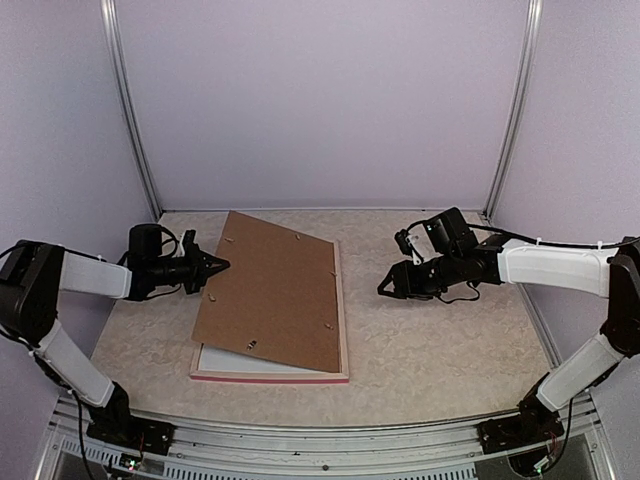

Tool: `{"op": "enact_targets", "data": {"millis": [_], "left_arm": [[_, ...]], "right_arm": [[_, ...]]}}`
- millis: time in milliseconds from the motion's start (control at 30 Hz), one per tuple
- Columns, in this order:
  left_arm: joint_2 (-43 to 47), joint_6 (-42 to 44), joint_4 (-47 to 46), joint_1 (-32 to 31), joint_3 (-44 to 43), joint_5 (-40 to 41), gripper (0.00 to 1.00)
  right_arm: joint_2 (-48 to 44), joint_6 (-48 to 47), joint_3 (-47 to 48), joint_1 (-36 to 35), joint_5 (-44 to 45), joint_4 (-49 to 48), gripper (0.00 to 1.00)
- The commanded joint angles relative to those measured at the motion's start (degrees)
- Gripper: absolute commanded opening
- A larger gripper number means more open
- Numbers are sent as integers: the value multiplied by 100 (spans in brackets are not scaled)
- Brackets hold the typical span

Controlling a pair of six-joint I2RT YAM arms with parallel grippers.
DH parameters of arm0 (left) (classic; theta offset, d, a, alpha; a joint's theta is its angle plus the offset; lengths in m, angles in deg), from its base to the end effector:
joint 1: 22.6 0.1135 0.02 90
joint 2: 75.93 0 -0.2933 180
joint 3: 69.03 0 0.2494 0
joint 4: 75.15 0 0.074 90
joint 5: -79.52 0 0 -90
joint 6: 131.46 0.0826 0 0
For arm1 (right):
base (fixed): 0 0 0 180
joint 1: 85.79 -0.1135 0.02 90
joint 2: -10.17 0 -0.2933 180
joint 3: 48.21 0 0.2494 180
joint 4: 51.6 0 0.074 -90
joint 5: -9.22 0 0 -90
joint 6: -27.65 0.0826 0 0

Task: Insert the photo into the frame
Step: Place the backboard with the photo.

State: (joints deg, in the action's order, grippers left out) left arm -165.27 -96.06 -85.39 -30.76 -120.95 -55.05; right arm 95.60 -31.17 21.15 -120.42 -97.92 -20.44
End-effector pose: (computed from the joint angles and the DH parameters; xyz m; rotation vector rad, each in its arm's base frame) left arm 0.3213 -0.1046 0.1946 -0.3545 2.1959 -1.4411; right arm 0.2660 0.2133 0.2246 -0.2260 2.5311 0.8606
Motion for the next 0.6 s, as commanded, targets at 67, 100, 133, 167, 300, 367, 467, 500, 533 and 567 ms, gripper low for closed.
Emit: {"op": "enact_targets", "data": {"millis": [67,100,133,167,300,367,467,500,533,567], "left_arm": [[0,178,17,-8,-105,12,3],[-1,181,17,-16,-88,18,4],[-8,190,17,-25,-85,24,5],[-13,207,31,-39,-81,38,5],[-52,249,70,-72,-44,129,12],[-104,267,78,-77,-20,155,15],[-127,308,147,-80,-10,229,21],[-121,335,191,-80,-21,244,23],[-126,373,254,-80,-46,277,26],[-124,421,350,-80,-76,309,30]], "right_arm": [[105,53,-68,45,-52,-97,50],[103,50,-61,47,-52,-102,50],[105,54,-60,49,-60,-106,50],[109,54,-64,48,-73,-106,50],[132,62,-67,40,-84,-115,50],[132,56,-65,47,-94,-124,50],[131,55,-63,49,-86,-115,50],[130,55,-68,47,-87,-115,50],[130,55,-76,48,-79,-115,50],[139,56,-76,51,-85,-124,50]]}}
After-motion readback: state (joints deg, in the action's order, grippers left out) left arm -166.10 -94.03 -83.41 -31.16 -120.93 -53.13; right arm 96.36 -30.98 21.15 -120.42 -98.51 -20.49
